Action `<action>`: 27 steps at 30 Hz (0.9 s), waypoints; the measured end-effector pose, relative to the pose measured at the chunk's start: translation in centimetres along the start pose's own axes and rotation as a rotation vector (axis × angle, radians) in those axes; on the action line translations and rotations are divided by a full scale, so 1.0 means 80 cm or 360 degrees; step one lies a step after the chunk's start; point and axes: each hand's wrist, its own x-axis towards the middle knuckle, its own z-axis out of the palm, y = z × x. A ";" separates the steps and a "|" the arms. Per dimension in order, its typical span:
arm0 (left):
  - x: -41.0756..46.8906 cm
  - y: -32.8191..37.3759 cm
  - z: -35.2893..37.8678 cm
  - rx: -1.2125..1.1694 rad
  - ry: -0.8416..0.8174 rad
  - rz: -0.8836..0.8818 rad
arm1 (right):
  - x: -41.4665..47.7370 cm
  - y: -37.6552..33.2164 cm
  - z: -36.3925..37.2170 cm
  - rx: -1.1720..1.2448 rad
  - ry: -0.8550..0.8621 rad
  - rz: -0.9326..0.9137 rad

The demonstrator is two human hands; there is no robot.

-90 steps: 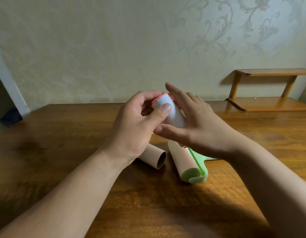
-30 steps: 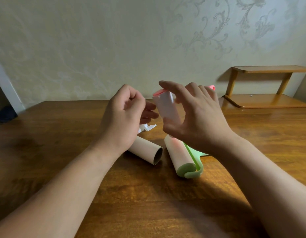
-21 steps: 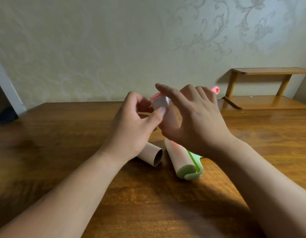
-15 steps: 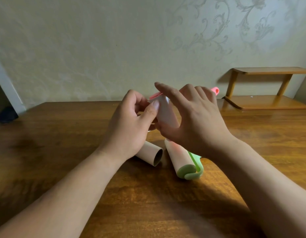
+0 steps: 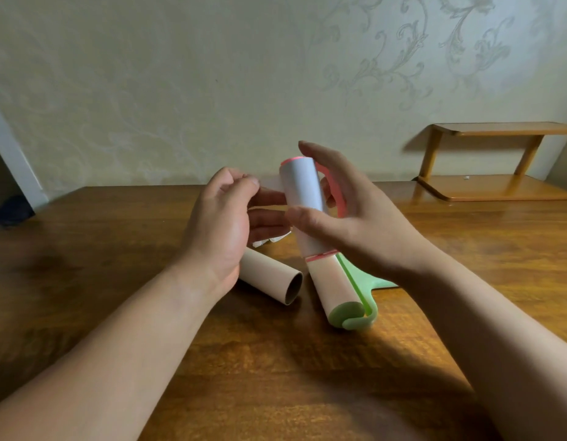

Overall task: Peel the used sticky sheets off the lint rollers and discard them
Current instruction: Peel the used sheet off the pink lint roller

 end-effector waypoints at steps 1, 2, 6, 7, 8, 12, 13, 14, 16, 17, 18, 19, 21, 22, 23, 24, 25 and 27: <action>-0.001 0.001 0.001 -0.0052 0.0010 -0.0034 | 0.000 0.000 0.000 0.0101 -0.0007 0.0020; -0.002 0.002 0.001 -0.0115 0.0012 -0.0068 | 0.000 0.000 -0.001 0.0175 -0.0002 0.0029; -0.005 0.004 0.006 -0.0107 -0.0100 -0.0182 | 0.000 0.002 0.001 0.0217 0.0036 0.0024; -0.007 0.004 0.008 -0.0041 -0.0152 -0.0189 | 0.000 0.003 0.002 0.0206 0.0028 0.0026; -0.010 0.003 0.010 0.0011 -0.0194 -0.0188 | -0.001 0.004 0.005 0.0189 0.0016 0.0028; -0.014 -0.005 0.013 0.0030 -0.0126 -0.0210 | -0.002 0.004 0.010 0.0084 -0.0025 0.0019; -0.014 -0.005 0.014 0.0004 -0.0110 -0.0214 | -0.002 0.004 0.010 0.0087 -0.0035 0.0028; -0.014 -0.006 0.014 -0.0020 -0.0108 -0.0221 | -0.002 0.003 0.008 0.0091 -0.0045 0.0036; -0.014 -0.007 0.015 -0.0064 -0.0121 -0.0231 | -0.002 0.002 0.005 0.0081 -0.0064 0.0041; -0.013 -0.009 0.014 -0.0077 -0.0118 -0.0238 | -0.003 0.001 0.004 0.0060 -0.0077 0.0034; -0.011 -0.010 0.013 -0.0073 -0.0102 -0.0243 | -0.003 0.000 0.003 0.0023 -0.0088 0.0017; -0.009 -0.011 0.012 -0.0049 -0.0079 -0.0242 | -0.004 0.000 0.002 -0.0033 -0.0100 -0.0001; -0.008 -0.014 0.012 0.0000 -0.0050 -0.0222 | -0.004 -0.002 0.002 -0.0155 -0.0130 -0.0020; -0.007 -0.015 0.013 0.0018 -0.0032 -0.0203 | -0.004 -0.003 0.003 -0.0198 -0.0143 -0.0020; -0.008 -0.016 0.013 0.0040 -0.0010 -0.0179 | -0.004 -0.004 0.004 -0.0228 -0.0151 -0.0021; -0.008 -0.017 0.014 0.0074 0.0011 -0.0157 | -0.004 -0.004 0.006 -0.0248 -0.0155 -0.0022; -0.008 -0.018 0.014 0.0119 0.0025 -0.0142 | -0.004 -0.005 0.006 -0.0262 -0.0152 -0.0023; -0.007 -0.019 0.012 0.0195 0.0047 -0.0120 | -0.004 -0.005 0.007 -0.0293 -0.0139 -0.0028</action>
